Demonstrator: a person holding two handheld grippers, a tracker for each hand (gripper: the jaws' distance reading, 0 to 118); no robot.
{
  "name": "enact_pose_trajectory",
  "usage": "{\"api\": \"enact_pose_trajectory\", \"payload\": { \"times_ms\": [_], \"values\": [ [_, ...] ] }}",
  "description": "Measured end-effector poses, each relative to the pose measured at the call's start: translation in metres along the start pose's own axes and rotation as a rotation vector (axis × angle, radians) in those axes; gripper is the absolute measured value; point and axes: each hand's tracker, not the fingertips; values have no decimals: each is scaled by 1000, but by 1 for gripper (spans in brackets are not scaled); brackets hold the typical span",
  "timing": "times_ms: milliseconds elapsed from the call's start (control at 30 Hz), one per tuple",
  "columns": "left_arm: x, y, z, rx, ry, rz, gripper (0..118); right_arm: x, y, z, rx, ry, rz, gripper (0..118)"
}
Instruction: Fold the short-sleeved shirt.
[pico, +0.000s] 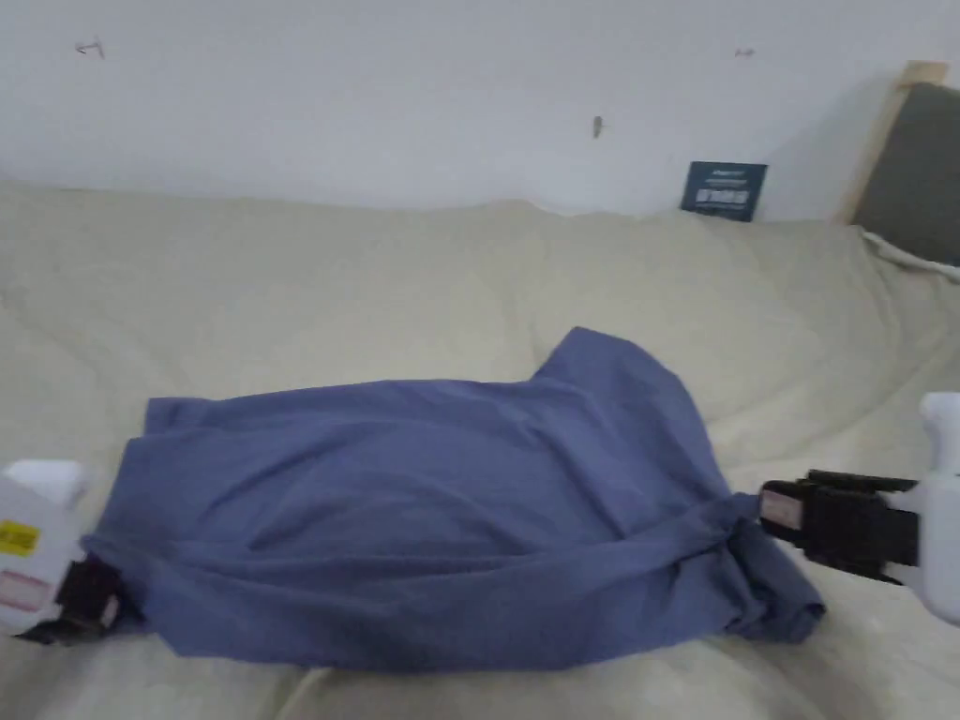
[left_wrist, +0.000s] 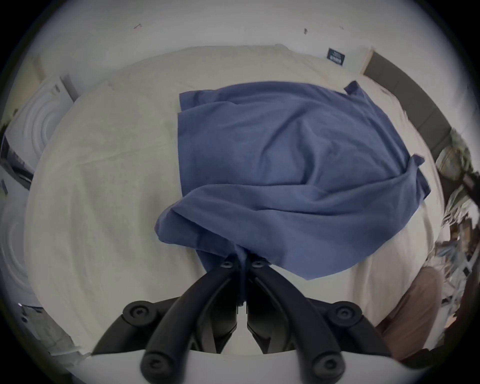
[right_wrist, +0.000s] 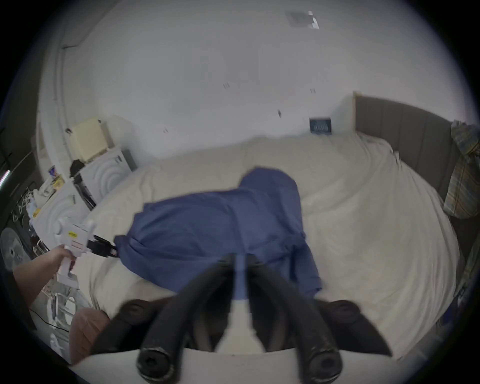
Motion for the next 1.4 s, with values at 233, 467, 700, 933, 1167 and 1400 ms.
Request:
{"api": "enact_pose_trajectory", "payload": {
  "times_ms": [233,467,700,933,1167,1400],
  "values": [
    [4,-3,7,25,41,-9,4,84,7,-99,-382,-212,-150,98],
    [6,-6,-5,-6,18,-2,4,89,-2,-122,-443,-30,-297,9],
    [-12,-6,0,26,-21,62,4,72,-3,-102,-335,-71,-198,9],
    [-17,-5,29,80,-79,126,4,68,7,-38,-256,23,-267,9],
    [-24,-25,83,175,-100,112,4,64,9,31,-220,70,-286,9],
    [-25,-82,121,156,-130,74,4,71,-28,85,-273,104,-326,9]
  ]
}}
